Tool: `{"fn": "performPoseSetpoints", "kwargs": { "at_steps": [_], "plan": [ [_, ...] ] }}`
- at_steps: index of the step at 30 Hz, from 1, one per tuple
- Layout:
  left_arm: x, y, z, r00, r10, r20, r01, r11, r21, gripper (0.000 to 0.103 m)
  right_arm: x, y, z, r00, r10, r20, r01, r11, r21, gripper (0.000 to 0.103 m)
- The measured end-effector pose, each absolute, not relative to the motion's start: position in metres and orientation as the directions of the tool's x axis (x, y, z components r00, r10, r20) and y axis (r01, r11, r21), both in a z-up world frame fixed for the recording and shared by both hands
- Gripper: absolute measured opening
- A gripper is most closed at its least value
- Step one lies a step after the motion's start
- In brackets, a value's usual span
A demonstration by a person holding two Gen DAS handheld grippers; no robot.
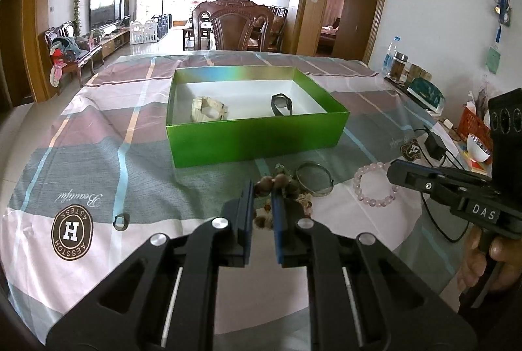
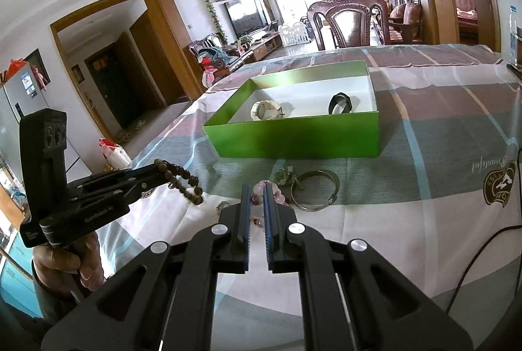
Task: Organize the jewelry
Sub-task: 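Carry the brown bracelet into the green box and open the left tool while the right tool carries its bracelet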
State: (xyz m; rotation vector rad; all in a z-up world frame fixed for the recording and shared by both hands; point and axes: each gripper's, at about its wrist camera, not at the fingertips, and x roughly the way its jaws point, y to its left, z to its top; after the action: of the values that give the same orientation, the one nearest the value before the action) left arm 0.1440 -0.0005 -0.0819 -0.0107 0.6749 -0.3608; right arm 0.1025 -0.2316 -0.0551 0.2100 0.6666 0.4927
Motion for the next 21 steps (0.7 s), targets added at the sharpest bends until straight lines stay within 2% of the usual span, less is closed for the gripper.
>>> {"fn": "performPoseSetpoints", "kwargs": {
  "at_steps": [21],
  "plan": [
    [0.1470, 0.0018, -0.0839, 0.716, -0.320, -0.621, 0.321, 0.940, -0.115, 0.011, 0.1055, -0.2304, -0.0536, 0.679, 0.500, -0.537, -0.372, 0.866, 0.335, 0.008]
  ]
}}
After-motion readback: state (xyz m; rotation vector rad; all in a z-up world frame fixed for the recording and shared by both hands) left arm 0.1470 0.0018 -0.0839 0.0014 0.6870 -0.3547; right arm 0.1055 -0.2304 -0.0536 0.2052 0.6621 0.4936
